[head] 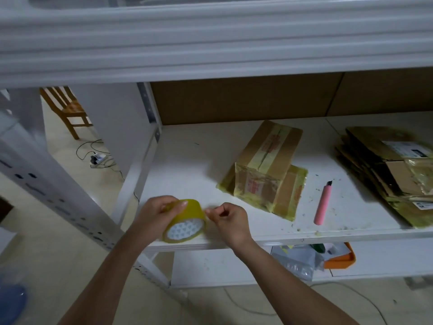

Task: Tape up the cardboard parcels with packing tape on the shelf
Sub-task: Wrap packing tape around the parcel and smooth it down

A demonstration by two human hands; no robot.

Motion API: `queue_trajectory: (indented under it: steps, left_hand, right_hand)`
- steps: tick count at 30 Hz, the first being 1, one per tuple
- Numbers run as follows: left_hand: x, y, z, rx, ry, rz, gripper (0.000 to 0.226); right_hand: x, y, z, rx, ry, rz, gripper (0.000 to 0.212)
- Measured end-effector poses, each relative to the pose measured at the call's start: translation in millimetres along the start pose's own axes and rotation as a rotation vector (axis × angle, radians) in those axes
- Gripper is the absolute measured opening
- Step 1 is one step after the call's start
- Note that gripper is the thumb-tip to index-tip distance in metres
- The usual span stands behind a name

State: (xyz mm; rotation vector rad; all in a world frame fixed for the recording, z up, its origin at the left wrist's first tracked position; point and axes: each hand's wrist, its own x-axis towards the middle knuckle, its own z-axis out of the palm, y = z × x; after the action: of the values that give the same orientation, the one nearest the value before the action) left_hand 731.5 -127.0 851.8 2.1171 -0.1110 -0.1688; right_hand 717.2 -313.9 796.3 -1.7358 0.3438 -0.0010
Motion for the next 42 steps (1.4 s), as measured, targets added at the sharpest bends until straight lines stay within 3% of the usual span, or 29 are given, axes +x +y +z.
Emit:
queue_trajectory:
  steps: [3, 7, 10, 12, 15, 17, 20, 23, 25, 28, 31, 33, 39, 42]
  left_hand:
    - [12, 4, -11, 0.274, 0.037, -0.012, 0.027]
    - [22, 8, -3, 0.289, -0.016, -0.057, 0.049]
    - [29, 19, 14, 0.278, 0.009, -0.073, 0.038]
    - [31, 26, 22, 0.304, 0.005, -0.097, 0.034]
    - [32, 30, 28, 0.37, -0.003, -0.092, 0.038]
    - [32, 29, 29, 0.367, -0.012, -0.111, 0.045]
    - [35, 29, 26, 0.496, -0.065, -0.128, 0.068]
    - [41, 42, 30, 0.763, -0.084, -0.036, 0.083]
    - [45, 57, 38, 0.608, -0.088, 0.091, 0.07]
    - [52, 80, 55, 0.337, -0.123, 0.252, 0.069]
    - [60, 97, 76, 0.183, -0.201, 0.267, 0.084]
    - [62, 98, 94, 0.05, -0.27, 0.249, 0.083]
    - [43, 91, 118, 0.004, -0.24, 0.212, 0.079]
    - [42, 92, 120, -0.016, -0.22, 0.195, 0.072]
  right_hand:
    - [8, 7, 6, -0.202, 0.096, -0.117, 0.035]
    - [12, 19, 9, -0.461, 0.122, -0.199, 0.028]
    - [14, 30, 14, -0.558, 0.164, -0.219, 0.023]
    - [13, 30, 15, -0.48, 0.209, -0.213, 0.02]
    - [12, 26, 12, -0.438, 0.237, -0.238, 0.05]
    - [11, 24, 9, -0.393, 0.216, -0.232, 0.059]
    - [0, 28, -3, -0.341, 0.189, -0.281, 0.049]
    - [-20, 26, -31, -0.331, 0.316, -0.462, 0.031]
    - [-29, 17, -51, -0.292, 0.481, -0.567, 0.026]
    - [-24, 0, -80, -0.243, 0.626, -0.592, 0.055]
    - [-6, -12, -106, -0.241, 0.407, -0.575, 0.079]
    - [5, -15, -126, -0.239, 0.222, -0.599, 0.07]
    - [17, -21, -185, -0.238, -0.017, -0.591, 0.055]
    - [21, -18, -179, -0.223, 0.028, -0.618, 0.031]
